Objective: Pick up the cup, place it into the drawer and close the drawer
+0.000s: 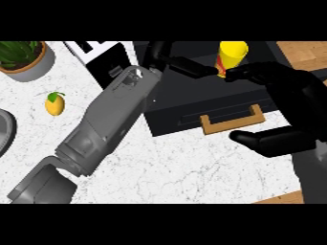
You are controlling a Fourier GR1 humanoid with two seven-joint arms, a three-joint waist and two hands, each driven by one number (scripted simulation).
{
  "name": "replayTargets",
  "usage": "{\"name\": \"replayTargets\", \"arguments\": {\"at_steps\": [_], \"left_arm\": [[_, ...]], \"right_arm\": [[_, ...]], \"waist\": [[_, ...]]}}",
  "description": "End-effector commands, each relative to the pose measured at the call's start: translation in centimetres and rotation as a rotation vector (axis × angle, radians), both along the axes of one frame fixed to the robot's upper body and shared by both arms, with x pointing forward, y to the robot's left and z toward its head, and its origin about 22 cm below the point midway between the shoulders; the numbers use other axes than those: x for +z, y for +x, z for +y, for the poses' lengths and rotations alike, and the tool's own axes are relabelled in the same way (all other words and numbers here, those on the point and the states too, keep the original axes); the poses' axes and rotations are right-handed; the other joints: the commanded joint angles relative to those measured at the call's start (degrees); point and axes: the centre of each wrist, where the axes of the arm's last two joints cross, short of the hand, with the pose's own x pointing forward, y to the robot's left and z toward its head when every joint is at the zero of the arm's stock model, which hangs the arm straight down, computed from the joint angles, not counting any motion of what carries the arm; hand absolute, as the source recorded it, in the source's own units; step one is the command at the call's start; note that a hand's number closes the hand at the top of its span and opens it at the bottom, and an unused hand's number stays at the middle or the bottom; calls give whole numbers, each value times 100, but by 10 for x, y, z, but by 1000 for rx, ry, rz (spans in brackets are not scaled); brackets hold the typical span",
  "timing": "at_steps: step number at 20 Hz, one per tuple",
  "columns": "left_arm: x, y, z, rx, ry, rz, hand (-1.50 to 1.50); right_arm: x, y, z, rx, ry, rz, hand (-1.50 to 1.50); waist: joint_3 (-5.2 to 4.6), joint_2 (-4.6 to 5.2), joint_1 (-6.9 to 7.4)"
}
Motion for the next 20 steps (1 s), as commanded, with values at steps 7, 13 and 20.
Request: {"name": "replayTargets", "arguments": {"at_steps": [7, 13, 20], "left_arm": [[4, -1, 0, 76, -208, -103, -150], [-5, 0, 6, 108, -240, -76, -150], [-22, -3, 17, 86, -310, -70, -150]], "right_arm": [[-13, -14, 5, 283, -447, 114, 150], [-14, -28, -9, 107, -729, 36, -150], [-97, -18, 10, -17, -862, 132, -150]], "waist": [[-4, -159, 323], [4, -235, 736], [2, -229, 1127]]}}
